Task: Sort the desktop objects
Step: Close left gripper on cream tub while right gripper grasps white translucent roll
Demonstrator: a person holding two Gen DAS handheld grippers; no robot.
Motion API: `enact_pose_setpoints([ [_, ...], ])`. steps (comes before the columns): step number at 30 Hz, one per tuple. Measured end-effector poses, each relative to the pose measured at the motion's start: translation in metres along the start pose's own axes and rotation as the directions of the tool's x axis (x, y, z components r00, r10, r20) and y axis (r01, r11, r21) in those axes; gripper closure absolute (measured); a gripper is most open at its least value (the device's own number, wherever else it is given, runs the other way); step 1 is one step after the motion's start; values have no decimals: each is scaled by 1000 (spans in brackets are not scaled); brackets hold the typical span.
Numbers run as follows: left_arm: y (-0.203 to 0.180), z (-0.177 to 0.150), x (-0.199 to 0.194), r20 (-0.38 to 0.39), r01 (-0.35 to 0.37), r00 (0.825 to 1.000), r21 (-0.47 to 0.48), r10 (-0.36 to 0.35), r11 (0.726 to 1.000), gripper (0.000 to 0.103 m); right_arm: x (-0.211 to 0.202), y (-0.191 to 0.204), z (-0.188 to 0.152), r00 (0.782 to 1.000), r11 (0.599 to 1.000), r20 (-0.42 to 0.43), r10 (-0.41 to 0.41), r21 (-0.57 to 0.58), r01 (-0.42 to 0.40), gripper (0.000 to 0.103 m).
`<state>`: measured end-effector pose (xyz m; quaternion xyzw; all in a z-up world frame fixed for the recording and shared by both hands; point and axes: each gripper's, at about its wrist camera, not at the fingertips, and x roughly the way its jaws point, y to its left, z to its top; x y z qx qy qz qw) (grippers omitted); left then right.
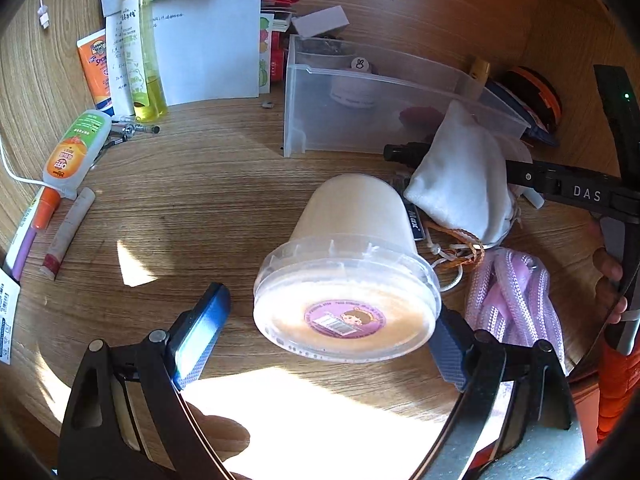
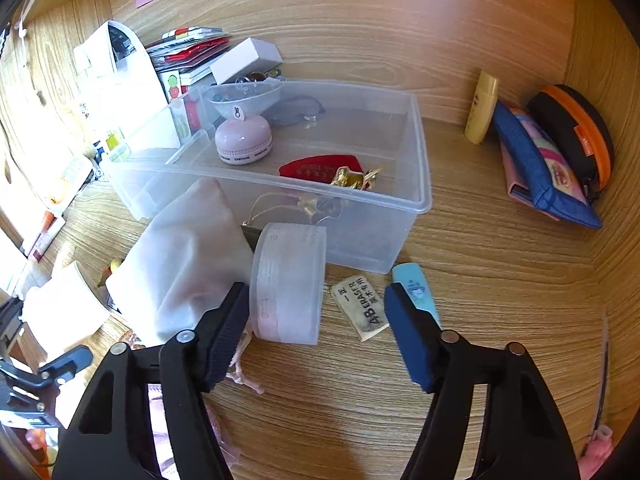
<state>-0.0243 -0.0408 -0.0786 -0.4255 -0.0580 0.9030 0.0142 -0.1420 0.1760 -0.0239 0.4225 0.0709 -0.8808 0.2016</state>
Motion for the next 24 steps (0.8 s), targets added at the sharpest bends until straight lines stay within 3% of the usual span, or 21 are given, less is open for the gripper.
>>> enact_pose_setpoints([
  [4, -1, 4, 0, 35, -4, 999, -37, 5, 999, 13, 6, 2, 2, 1000, 1000, 3, 12, -15, -12, 55],
  [8, -5, 6, 2, 48, 5, 999, -50, -2, 999, 33, 6, 7, 1, 999, 999, 7, 32, -33, -32, 71],
  [13, -7, 5, 3, 60, -15, 998, -57, 18, 998, 34, 2, 6, -1, 1000, 1000, 22, 22, -20, -22, 76],
  [24, 6, 16, -9, 102, -24, 994, -85, 33, 996, 34, -21, -10, -4, 998, 999, 59, 30, 16, -31, 76],
])
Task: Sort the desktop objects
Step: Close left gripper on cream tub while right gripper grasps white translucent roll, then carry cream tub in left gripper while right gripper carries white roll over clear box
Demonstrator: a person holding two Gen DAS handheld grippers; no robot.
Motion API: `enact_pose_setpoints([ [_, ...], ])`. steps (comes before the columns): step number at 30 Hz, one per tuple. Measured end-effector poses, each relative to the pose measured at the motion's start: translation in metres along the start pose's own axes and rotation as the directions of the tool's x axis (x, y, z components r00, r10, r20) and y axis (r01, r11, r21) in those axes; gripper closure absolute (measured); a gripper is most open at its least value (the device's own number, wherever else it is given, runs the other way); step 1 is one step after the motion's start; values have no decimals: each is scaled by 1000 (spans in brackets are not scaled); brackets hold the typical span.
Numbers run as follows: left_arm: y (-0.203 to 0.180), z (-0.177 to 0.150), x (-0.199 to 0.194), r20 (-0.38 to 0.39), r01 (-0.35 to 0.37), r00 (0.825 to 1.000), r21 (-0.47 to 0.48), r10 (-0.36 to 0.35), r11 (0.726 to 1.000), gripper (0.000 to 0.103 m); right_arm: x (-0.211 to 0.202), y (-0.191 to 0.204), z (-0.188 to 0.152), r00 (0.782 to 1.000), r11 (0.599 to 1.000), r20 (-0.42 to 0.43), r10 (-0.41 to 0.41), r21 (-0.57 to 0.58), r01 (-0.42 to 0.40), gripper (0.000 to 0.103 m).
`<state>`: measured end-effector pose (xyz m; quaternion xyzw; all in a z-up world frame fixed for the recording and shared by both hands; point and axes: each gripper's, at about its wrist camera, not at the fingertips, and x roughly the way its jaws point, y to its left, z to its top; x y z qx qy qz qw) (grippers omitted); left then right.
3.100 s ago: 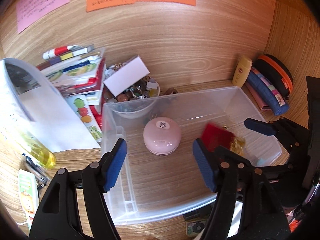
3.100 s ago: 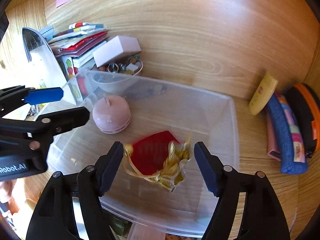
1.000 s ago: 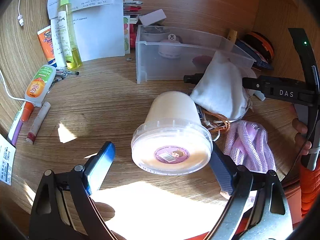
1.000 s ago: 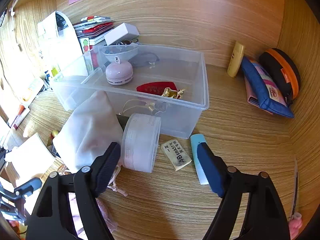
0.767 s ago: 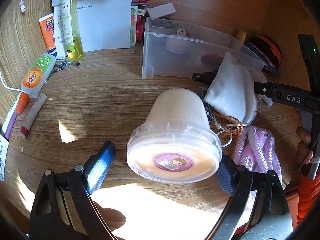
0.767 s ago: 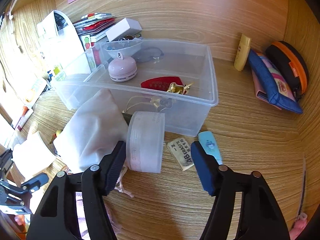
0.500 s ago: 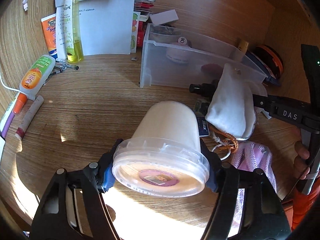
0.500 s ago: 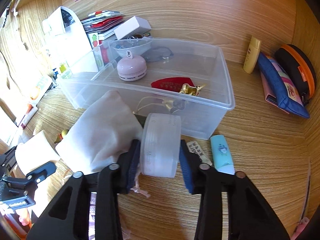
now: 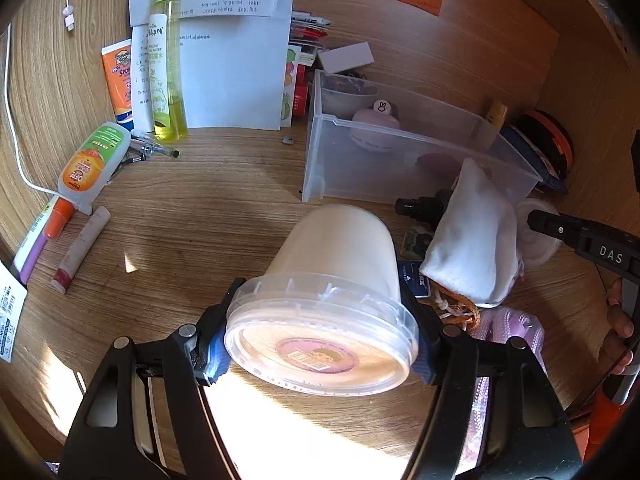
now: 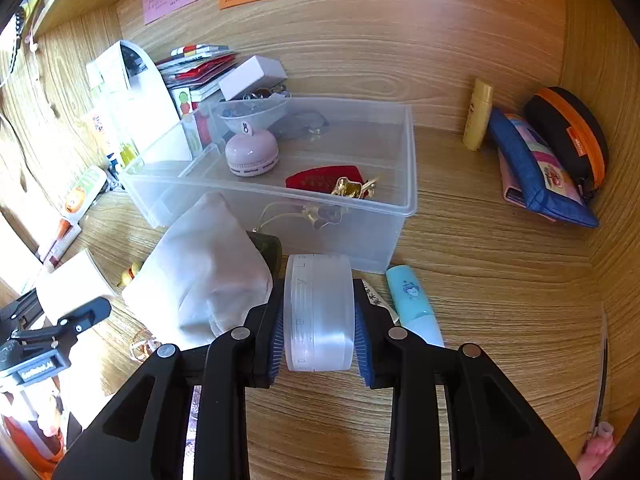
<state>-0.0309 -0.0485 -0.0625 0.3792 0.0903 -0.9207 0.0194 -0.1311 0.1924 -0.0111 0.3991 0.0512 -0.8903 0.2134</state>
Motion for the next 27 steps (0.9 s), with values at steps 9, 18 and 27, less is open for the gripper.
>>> enact_pose_setpoints([
  [9, 0, 35, -21, 103, -19, 994, 12, 18, 1000, 34, -31, -5, 13, 996, 999, 90, 19, 32, -22, 76],
  [18, -10, 81, -29, 172, 30, 984, 48, -38, 998, 34, -53, -3, 32, 983, 997, 177, 39, 53, -49, 76],
  [27, -21, 125, -9, 155, 61, 985, 98, -76, 993, 34, -43, -5, 57, 982, 996, 185, 34, 69, -48, 76],
])
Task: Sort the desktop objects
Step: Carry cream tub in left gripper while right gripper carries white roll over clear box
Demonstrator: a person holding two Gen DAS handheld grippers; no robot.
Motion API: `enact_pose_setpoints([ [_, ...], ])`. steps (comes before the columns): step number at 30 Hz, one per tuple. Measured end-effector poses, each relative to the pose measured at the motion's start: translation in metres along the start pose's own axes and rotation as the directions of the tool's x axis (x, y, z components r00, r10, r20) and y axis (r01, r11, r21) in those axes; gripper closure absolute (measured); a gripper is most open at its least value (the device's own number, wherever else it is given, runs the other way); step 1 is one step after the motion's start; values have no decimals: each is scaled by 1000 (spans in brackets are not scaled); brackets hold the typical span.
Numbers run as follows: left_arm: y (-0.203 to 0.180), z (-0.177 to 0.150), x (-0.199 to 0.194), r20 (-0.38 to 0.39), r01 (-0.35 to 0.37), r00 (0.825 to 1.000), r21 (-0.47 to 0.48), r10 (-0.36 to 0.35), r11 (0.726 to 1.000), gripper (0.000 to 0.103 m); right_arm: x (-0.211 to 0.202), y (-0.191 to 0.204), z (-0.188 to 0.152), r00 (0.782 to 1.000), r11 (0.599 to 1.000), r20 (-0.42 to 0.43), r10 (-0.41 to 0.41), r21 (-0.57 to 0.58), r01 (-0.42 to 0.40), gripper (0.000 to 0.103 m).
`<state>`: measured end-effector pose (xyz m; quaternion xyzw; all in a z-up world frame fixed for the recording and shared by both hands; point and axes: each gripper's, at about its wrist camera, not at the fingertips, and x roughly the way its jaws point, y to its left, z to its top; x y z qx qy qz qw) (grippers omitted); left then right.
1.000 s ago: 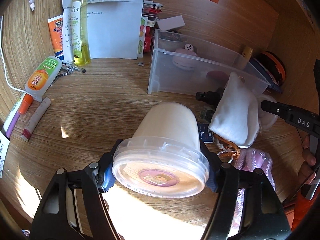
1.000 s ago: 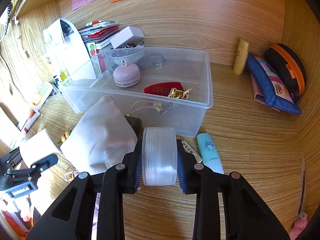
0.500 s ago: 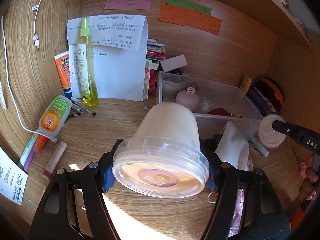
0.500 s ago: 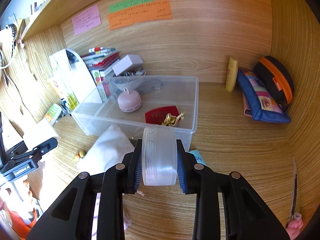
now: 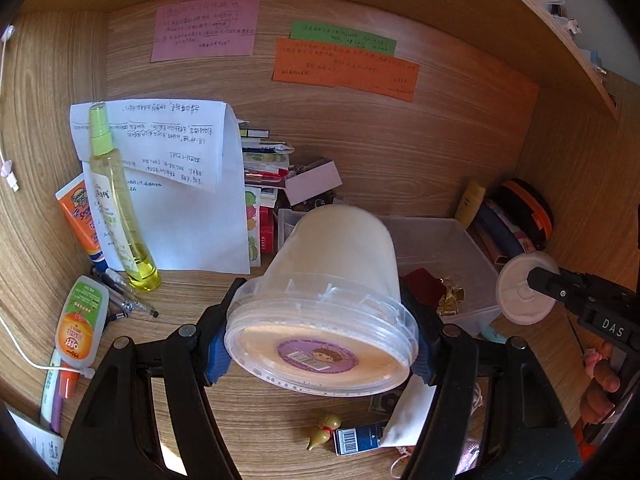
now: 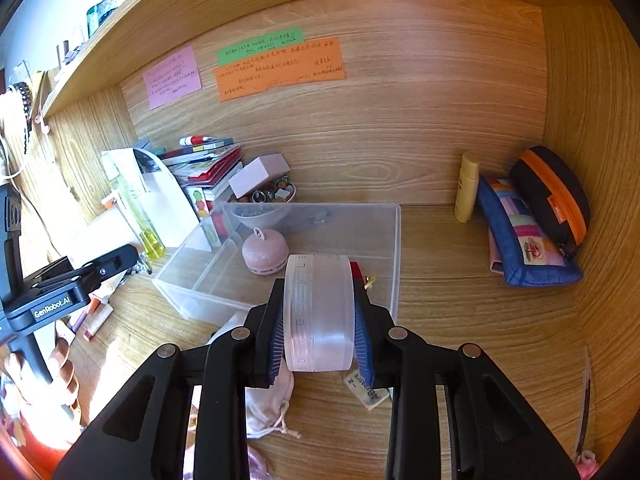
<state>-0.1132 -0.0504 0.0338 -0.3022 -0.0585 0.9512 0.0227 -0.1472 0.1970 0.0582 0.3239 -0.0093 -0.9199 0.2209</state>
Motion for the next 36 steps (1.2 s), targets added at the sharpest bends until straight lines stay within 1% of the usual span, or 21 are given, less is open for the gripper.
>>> enact_pose_setpoints([
  [3, -3, 8, 9, -7, -4, 1000, 19, 4, 1000, 34, 6, -1, 6, 1000, 1000, -3, -2, 9, 2, 76],
  [9, -9, 19, 29, -32, 26, 999, 33, -25, 999, 34, 18, 0, 15, 1000, 1000, -19, -16, -4, 16, 76],
  [13, -15, 17, 47, -63, 46, 997, 53, -42, 998, 34, 32, 3, 19, 999, 1000, -35, -27, -13, 26, 76],
  [19, -16, 16, 75, -111, 49, 993, 48, -43, 998, 34, 59, 9, 24, 998, 1000, -70, -3, -8, 3, 76],
  [23, -13, 13, 88, -135, 25, 991, 47, -18, 999, 34, 76, 16, 22, 995, 1000, -98, 0, -20, -2, 76],
  [28, -12, 9, 98, -155, 29, 988, 46, -21, 999, 34, 94, 16, 16, 991, 1000, -133, 1, -16, -4, 76],
  [32, -20, 6, 102, -154, 7, 988, 84, 6, 996, 34, 102, 14, 12, 988, 1000, -155, -12, -21, 9, 76],
  [36, -27, 1, 107, -177, 18, 984, 104, 1, 994, 34, 106, 15, 10, 987, 999, -162, -24, -26, 20, 76],
])
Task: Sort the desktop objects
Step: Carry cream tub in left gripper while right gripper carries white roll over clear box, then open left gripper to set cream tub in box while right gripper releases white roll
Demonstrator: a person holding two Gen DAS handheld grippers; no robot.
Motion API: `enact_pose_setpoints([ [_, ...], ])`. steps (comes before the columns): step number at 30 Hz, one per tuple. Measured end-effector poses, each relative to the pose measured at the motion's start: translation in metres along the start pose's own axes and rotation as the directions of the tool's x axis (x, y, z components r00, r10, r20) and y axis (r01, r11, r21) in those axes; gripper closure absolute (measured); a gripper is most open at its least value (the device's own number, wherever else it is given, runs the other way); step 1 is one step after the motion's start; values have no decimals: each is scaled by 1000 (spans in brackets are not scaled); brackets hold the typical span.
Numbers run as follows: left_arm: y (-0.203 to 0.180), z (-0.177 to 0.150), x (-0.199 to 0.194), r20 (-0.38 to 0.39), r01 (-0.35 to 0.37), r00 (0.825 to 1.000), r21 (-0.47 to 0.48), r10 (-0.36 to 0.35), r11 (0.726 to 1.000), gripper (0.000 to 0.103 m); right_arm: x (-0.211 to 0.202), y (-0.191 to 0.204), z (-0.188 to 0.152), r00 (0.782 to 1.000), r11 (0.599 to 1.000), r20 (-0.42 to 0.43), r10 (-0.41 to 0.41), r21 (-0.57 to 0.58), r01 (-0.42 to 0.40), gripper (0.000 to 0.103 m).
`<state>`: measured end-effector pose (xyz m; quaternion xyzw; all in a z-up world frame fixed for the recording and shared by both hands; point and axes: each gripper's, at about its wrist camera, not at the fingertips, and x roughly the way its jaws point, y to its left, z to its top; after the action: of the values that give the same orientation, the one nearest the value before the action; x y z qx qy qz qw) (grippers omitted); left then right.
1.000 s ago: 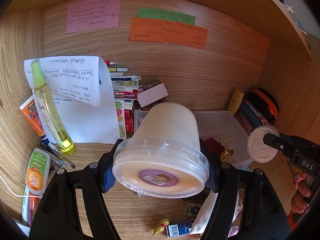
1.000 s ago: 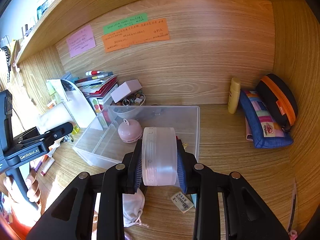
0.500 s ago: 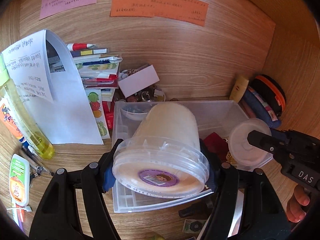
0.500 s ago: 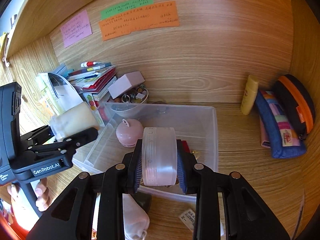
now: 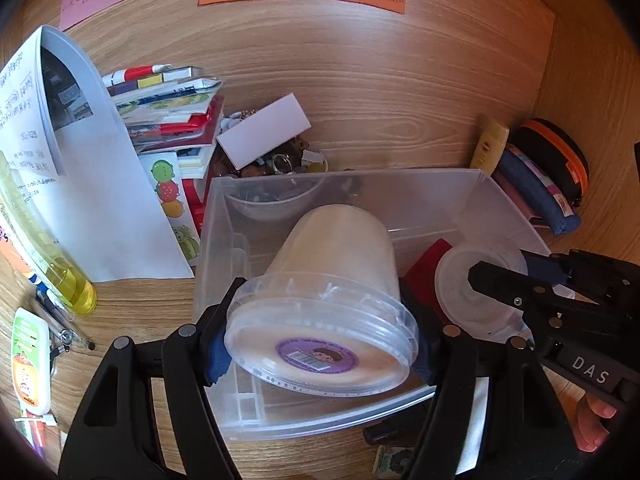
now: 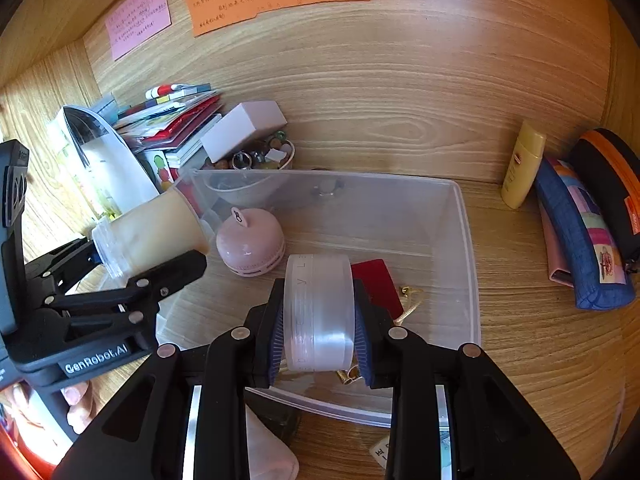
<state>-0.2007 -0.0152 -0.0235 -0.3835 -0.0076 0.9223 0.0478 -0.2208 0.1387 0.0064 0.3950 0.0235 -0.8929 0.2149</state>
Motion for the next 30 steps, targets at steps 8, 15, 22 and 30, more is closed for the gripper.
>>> enact_pose_setpoints([
  [8, -15, -3, 10, -16, -32, 999, 52, 33, 998, 34, 3, 2, -2, 999, 999, -15, -30, -14, 29, 76],
  [15, -14, -3, 11, -15, -33, 999, 54, 34, 998, 33, 9, 4, -3, 998, 999, -39, -39, -30, 38, 76],
  [22, -14, -2, 8, -8, -32, 999, 55, 33, 998, 33, 11, 6, -3, 998, 997, -32, -61, -47, 59, 76],
  [30, -9, -1, -4, 38, -42, 998, 38, 41, 998, 33, 7, 7, -1, 997, 996, -18, -78, -53, 77, 61],
])
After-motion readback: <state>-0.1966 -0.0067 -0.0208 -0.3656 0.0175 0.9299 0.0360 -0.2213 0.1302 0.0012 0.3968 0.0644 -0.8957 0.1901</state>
